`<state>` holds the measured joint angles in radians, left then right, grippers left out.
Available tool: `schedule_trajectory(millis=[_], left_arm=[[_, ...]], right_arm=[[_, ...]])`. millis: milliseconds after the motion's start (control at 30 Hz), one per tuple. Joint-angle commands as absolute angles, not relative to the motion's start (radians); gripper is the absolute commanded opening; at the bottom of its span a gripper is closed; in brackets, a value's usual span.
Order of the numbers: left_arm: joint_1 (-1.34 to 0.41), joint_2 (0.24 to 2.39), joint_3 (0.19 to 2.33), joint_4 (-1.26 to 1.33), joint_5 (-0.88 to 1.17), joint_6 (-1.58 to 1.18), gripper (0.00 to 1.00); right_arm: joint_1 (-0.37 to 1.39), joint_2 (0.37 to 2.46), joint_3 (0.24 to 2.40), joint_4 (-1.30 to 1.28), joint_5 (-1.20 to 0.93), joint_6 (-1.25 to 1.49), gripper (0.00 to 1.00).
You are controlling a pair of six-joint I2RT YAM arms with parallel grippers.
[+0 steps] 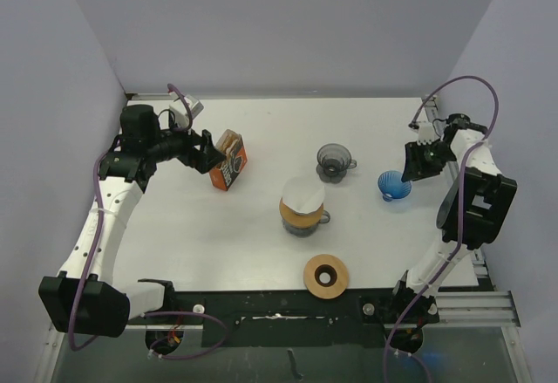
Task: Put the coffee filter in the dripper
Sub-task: Move the coffee dripper at the center of the board, then move the coffee server to the center of the board.
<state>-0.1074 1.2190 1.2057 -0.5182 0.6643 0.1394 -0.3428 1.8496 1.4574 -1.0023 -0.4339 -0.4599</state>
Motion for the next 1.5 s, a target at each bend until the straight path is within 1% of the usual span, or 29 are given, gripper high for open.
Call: schedule_trajectory(millis=[0,233,367,467,667,933,1467], left_arm=[[-0.098,1.182,1.203,-0.45,0.698,0.135,0.89],[-0.097,1.184,1.198,-0.442,0.695,0.125,0.89],[-0.098,1.197,1.209,-0.44,0.698,0.114,0.89],[-0.098,1.206,1.212,-0.436,0.698,0.109,0.89],[-0.098,1.213,1.21,-0.436,0.693,0.109,0.89],[-0.096,1.217,1.207,-0.437,0.684,0.113,0.89],[-0.078,1.191,1.2,-0.44,0.672,0.121,0.89]], right_arm=[[-0.356,1.783,1.52,-1.001,-0.431,-0.451,0.4],[-0.355,1.677,1.544,-0.992,-0.436,-0.424,0.55],[-0.34,1.625,1.548,-0.983,-0.456,-0.418,0.62],[-0.32,1.596,1.545,-0.97,-0.472,-0.413,0.64],[-0.237,1.563,1.542,-0.911,-0.474,-0.39,0.65],[-0.111,1.582,1.548,-0.83,-0.473,-0.352,0.65],[0.04,1.743,1.596,-0.701,-0.47,-0.267,0.63]])
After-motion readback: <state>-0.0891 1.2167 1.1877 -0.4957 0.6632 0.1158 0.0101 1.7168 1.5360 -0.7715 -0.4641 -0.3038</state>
